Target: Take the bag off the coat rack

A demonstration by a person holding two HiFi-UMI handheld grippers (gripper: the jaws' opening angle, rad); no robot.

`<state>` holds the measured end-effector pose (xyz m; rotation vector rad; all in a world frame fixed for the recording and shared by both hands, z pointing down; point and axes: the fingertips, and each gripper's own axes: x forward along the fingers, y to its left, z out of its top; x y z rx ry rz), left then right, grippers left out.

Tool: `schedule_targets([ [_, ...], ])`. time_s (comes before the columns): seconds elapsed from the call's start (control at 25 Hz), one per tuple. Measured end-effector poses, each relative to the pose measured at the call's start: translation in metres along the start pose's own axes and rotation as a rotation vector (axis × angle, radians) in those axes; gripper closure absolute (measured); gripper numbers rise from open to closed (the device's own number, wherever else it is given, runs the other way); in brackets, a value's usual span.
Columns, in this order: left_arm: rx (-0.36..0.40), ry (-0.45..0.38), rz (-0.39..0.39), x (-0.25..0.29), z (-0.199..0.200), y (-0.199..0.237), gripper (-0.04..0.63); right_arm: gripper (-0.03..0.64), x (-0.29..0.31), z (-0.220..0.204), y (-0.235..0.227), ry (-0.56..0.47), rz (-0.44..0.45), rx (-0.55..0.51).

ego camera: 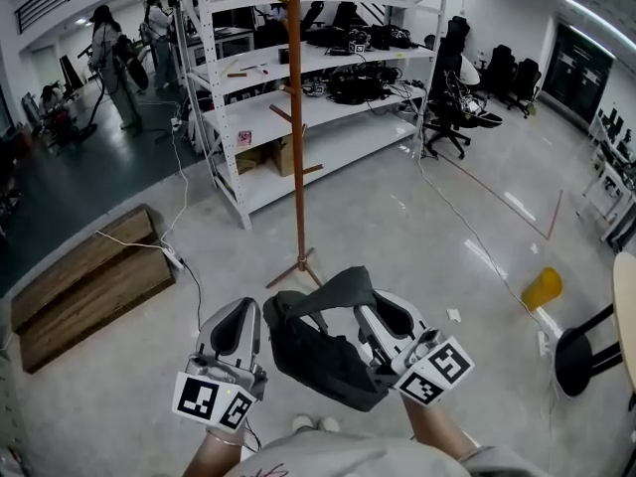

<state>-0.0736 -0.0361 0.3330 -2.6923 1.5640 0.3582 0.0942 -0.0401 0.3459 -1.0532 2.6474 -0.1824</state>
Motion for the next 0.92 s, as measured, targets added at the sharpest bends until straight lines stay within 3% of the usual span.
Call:
schedule_targets([
  [0.28, 0.0, -0.011, 0.016, -0.003, 0.002, 0.01, 0.577, 0.54, 0.012, -0.002, 0.009, 0.01, 0.029, -0.023],
  [0.92, 0.006, -0.009, -0.003, -0.005, 0.005, 0.006, 0.577, 0.54, 0.006, -0.002, 0.004, 0.029, 0.002, -0.041],
])
